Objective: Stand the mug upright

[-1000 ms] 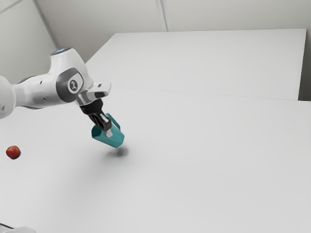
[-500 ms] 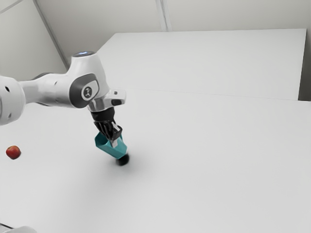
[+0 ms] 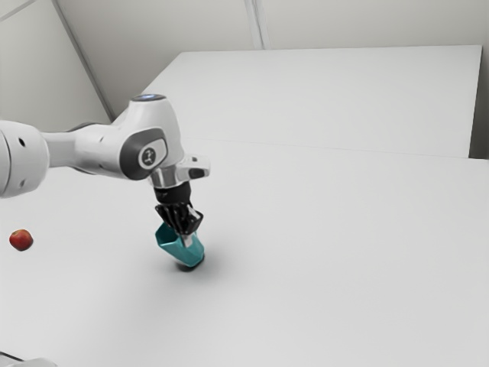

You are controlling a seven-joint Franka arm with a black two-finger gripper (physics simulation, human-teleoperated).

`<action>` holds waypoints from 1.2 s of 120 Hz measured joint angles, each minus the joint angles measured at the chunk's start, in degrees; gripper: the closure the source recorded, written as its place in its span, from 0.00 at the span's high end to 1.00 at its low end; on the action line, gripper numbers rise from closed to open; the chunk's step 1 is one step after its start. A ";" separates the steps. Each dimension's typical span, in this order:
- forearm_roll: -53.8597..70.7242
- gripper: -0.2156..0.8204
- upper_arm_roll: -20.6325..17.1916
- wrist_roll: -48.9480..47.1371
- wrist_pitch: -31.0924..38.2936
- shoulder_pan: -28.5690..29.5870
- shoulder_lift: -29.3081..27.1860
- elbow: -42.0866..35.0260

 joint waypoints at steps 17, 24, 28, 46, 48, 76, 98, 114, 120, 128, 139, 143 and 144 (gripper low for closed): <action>0.20 0.04 0.00 -1.65 1.06 -0.21 0.18 -0.68; 0.13 0.13 0.01 -2.17 1.39 -0.03 0.12 -0.95; 0.10 0.20 0.01 -2.44 1.53 0.13 0.05 -1.03; -0.03 0.49 -0.13 -3.50 1.99 1.33 -0.90 -1.11; -0.04 0.51 -0.39 -3.60 2.03 1.73 -1.12 -1.08; -0.60 0.70 -0.96 -4.59 -0.45 1.00 -8.16 5.55; -1.62 0.75 -0.03 -4.84 -7.82 1.91 -7.88 19.21; -1.10 0.77 0.01 -5.10 -11.33 1.90 -7.57 23.20; -1.03 0.77 0.07 -5.19 -12.26 1.83 -7.39 24.35; -0.95 0.78 4.01 -5.30 -13.60 -2.18 -7.28 26.03; -0.87 0.78 19.30 -5.45 -16.35 -18.08 -5.18 29.64; -0.67 0.78 24.00 -5.58 -17.54 -22.79 -4.09 31.50; -0.57 0.79 24.95 -5.62 -17.83 -23.73 -3.86 31.94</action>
